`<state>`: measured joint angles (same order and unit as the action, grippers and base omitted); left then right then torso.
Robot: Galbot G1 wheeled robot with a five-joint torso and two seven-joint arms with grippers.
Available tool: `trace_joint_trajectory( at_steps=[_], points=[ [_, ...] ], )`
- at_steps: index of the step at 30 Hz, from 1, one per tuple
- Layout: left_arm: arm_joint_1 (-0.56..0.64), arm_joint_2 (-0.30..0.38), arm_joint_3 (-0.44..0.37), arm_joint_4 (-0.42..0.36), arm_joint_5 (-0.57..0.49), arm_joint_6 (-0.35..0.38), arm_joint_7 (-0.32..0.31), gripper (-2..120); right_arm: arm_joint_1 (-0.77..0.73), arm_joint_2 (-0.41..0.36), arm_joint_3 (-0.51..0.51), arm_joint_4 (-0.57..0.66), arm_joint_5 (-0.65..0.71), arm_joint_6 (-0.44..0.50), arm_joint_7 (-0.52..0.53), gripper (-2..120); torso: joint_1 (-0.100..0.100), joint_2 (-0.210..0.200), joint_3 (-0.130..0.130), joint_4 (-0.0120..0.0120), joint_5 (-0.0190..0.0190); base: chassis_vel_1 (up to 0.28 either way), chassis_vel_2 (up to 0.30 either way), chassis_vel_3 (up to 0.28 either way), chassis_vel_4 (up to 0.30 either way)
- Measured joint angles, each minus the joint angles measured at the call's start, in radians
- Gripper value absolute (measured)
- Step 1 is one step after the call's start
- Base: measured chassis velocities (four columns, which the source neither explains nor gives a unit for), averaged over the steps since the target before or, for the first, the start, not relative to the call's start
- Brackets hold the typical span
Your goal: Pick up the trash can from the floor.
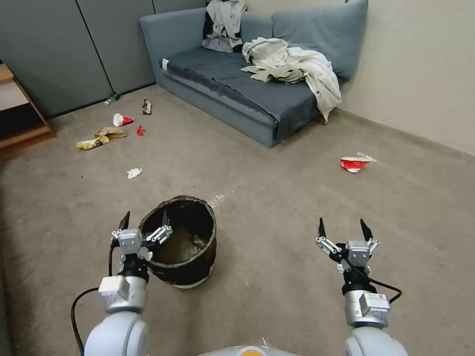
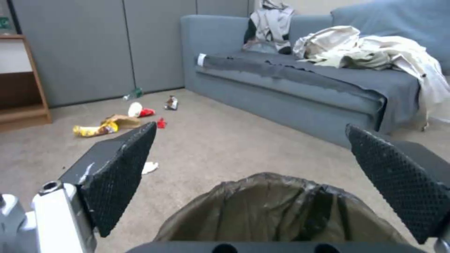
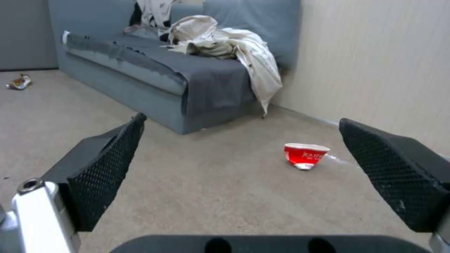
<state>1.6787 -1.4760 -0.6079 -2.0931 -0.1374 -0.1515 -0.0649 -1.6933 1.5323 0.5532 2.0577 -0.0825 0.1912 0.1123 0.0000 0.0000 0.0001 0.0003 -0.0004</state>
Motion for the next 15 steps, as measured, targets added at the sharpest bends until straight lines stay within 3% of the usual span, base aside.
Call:
trace_joint_trajectory(
  at_steps=[5,7,9,10,12,15],
  points=[
    [0.003,-0.006,0.005,-0.012,0.004,0.032,-0.031,100,-0.001,0.000,0.000,0.002,0.000,0.000,0.000,100,0.000,0.000,0.000,-0.0003,0.0004,0.000,0.000,0.000,0.000],
    [-0.014,-0.007,0.008,-0.066,-0.022,0.278,-0.199,100,-0.002,0.001,0.000,0.003,0.000,0.000,0.000,100,0.000,0.000,0.000,-0.0002,0.0004,0.000,0.000,0.000,0.000],
    [-0.056,0.000,-0.025,-0.114,-0.149,0.531,-0.298,100,-0.002,0.000,0.001,0.003,0.000,0.000,0.000,100,0.000,0.000,0.000,-0.0003,0.0005,0.000,0.000,0.000,0.000],
    [-0.056,0.000,-0.025,-0.114,-0.149,0.531,-0.298,100,-0.002,0.000,0.001,0.003,0.000,0.000,0.000,100,0.000,0.000,0.000,-0.0003,0.0005,0.000,0.000,0.000,0.000],
    [-0.091,0.011,-0.066,-0.109,-0.234,0.630,-0.311,100,-0.002,0.000,0.002,0.002,0.000,0.000,-0.001,100,0.000,0.000,0.000,-0.0003,0.0003,0.000,0.000,0.000,0.000],
    [-0.117,0.025,-0.099,-0.067,-0.283,0.659,-0.299,100,-0.002,0.000,0.000,-0.002,0.000,0.001,-0.001,100,0.000,0.000,0.000,-0.0002,0.0003,0.000,0.000,0.000,0.000]
  ],
)
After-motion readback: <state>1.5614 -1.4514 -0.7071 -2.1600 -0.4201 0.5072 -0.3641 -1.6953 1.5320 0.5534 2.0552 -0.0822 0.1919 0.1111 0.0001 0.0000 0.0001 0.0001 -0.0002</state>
